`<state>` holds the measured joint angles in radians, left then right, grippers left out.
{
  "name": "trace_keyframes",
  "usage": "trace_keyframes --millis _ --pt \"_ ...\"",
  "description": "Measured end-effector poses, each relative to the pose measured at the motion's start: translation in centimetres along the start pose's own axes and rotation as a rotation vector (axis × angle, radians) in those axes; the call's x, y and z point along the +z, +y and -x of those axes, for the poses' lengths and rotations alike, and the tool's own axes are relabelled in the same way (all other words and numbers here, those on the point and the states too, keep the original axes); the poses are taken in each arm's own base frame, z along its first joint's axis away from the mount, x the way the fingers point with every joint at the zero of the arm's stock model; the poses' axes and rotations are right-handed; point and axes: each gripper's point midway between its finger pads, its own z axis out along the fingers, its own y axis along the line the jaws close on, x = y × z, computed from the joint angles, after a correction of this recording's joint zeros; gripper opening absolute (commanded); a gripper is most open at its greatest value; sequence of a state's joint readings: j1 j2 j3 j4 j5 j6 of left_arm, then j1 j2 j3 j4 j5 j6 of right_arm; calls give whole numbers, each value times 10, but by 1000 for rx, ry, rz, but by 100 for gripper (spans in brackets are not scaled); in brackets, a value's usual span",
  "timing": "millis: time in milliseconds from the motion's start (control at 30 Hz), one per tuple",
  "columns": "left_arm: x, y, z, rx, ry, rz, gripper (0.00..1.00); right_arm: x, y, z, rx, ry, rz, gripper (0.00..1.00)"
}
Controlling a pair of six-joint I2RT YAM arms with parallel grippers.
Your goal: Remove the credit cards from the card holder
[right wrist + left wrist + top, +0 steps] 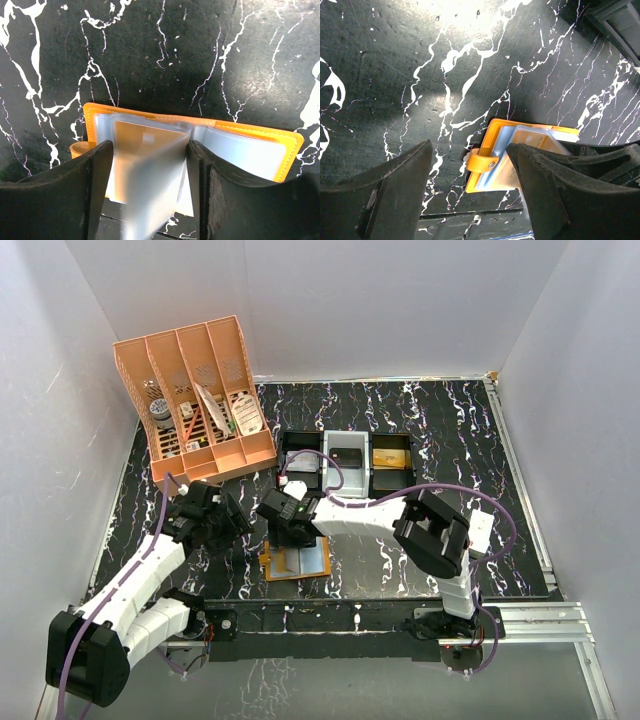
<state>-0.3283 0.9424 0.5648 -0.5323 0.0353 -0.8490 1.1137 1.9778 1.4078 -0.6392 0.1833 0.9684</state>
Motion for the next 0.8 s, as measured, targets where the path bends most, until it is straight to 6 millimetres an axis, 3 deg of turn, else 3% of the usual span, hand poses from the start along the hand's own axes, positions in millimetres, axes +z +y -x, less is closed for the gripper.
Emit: trace_keyframes --millis 200,800 --pt "-2 -7 -2 6 8 -43 66 0 -1 -2 4 -6 23 56" --pt "-16 -48 -22 77 109 -310 46 -9 -4 1 144 34 257 63"
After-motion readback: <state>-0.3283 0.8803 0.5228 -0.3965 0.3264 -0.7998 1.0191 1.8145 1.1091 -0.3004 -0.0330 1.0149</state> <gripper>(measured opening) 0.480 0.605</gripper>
